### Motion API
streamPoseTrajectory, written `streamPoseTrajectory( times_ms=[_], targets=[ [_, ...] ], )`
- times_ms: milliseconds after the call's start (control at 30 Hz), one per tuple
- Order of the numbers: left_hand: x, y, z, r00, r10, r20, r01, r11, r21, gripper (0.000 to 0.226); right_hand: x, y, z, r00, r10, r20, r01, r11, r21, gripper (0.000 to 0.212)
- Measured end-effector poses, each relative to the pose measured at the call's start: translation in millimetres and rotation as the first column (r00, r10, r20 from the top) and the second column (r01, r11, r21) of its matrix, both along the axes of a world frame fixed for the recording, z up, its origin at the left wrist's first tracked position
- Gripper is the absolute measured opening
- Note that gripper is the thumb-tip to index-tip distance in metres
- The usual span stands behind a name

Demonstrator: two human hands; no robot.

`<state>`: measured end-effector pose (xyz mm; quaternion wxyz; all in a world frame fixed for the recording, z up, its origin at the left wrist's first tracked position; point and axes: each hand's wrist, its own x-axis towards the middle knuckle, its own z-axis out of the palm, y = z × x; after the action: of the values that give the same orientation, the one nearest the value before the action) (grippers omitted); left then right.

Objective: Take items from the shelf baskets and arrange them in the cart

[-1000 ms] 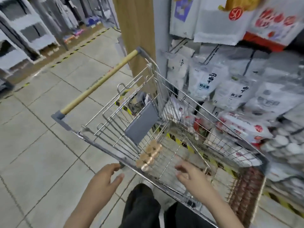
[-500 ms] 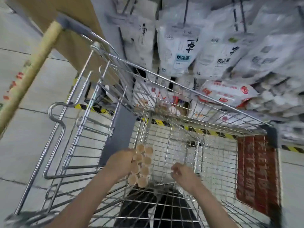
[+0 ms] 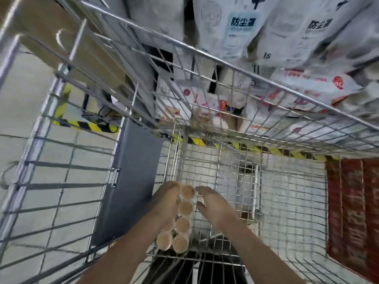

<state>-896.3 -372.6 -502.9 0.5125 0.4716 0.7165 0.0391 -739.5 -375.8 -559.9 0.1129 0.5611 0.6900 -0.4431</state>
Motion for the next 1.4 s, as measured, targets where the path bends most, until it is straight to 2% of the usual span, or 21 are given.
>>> streamPoseTrajectory(
  times_ms=[167, 333, 367, 400, 500, 600, 700, 800, 867, 1033, 1200, 1300, 1400],
  targets=[
    [0.5, 1.7, -32.9, 0.946, -0.239, -0.220, 0.259, 0.964, 0.064, 0.029, -10.2, 10.9, -30.0, 0.988, 0.146, 0.045, -0.147, 0.989, 0.024, 0.065],
    [2.3, 1.3, -60.4, 0.957, -0.174, -0.231, 0.203, 0.973, 0.108, 0.039, -11.6, 16.1, -55.3, 0.951, 0.304, 0.047, -0.307, 0.950, 0.060, 0.072],
    [1.2, 3.5, -64.6, 0.970, -0.138, -0.200, 0.159, 0.983, 0.089, 0.037, -10.7, 17.5, -58.7, 0.949, 0.314, 0.037, -0.316, 0.946, 0.072, 0.072],
    [-1.2, 5.6, -67.2, 0.965, -0.171, -0.199, 0.183, 0.982, 0.041, 0.034, -9.0, 18.5, -61.8, 0.950, 0.311, 0.026, -0.313, 0.946, 0.085, 0.070],
    [-6.8, 14.0, -75.3, 0.862, -0.375, -0.342, 0.383, 0.923, -0.048, 0.034, -0.8, 18.1, -67.0, 0.969, 0.244, -0.025, -0.240, 0.964, 0.115, 0.061],
    [-6.6, 16.7, -81.3, 0.719, -0.527, -0.453, 0.550, 0.830, -0.094, 0.038, 11.4, 12.8, -66.5, 0.991, 0.114, -0.069, -0.108, 0.990, 0.090, 0.056],
    [-2.7, 17.8, -82.7, 0.598, -0.612, -0.518, 0.641, 0.753, -0.150, 0.038, 24.7, 7.4, -64.1, 0.998, -0.022, -0.064, 0.027, 0.997, 0.075, 0.054],
    [1.8, 21.7, -83.5, 0.540, -0.648, -0.538, 0.653, 0.725, -0.218, 0.034, 34.5, 3.7, -60.0, 0.994, -0.093, -0.058, 0.096, 0.994, 0.052, 0.054],
    [2.9, 23.6, -82.3, 0.572, -0.633, -0.522, 0.633, 0.745, -0.209, 0.034, 39.2, 2.4, -55.8, 0.989, -0.135, -0.067, 0.138, 0.989, 0.042, 0.053],
    [1.8, 24.2, -61.8, 0.749, -0.477, -0.459, 0.513, 0.856, -0.052, 0.043, 50.1, 4.6, -35.6, 0.962, -0.252, -0.099, 0.258, 0.965, 0.048, 0.048],
    [1.9, 16.7, -24.0, 0.915, -0.251, -0.316, 0.288, 0.955, 0.077, 0.042, 62.1, -2.0, 1.8, 0.901, -0.413, -0.133, 0.421, 0.906, 0.039, 0.047],
    [0.9, 9.3, 11.2, 0.981, -0.078, -0.180, 0.108, 0.981, 0.162, 0.042, 71.2, -14.4, 34.6, 0.804, -0.556, -0.212, 0.570, 0.821, 0.008, 0.047],
    [0.2, 3.3, 55.1, 0.998, -0.008, -0.061, 0.021, 0.978, 0.209, 0.043, 81.0, -31.5, 79.4, 0.665, -0.696, -0.273, 0.718, 0.696, -0.026, 0.051]
  ],
)
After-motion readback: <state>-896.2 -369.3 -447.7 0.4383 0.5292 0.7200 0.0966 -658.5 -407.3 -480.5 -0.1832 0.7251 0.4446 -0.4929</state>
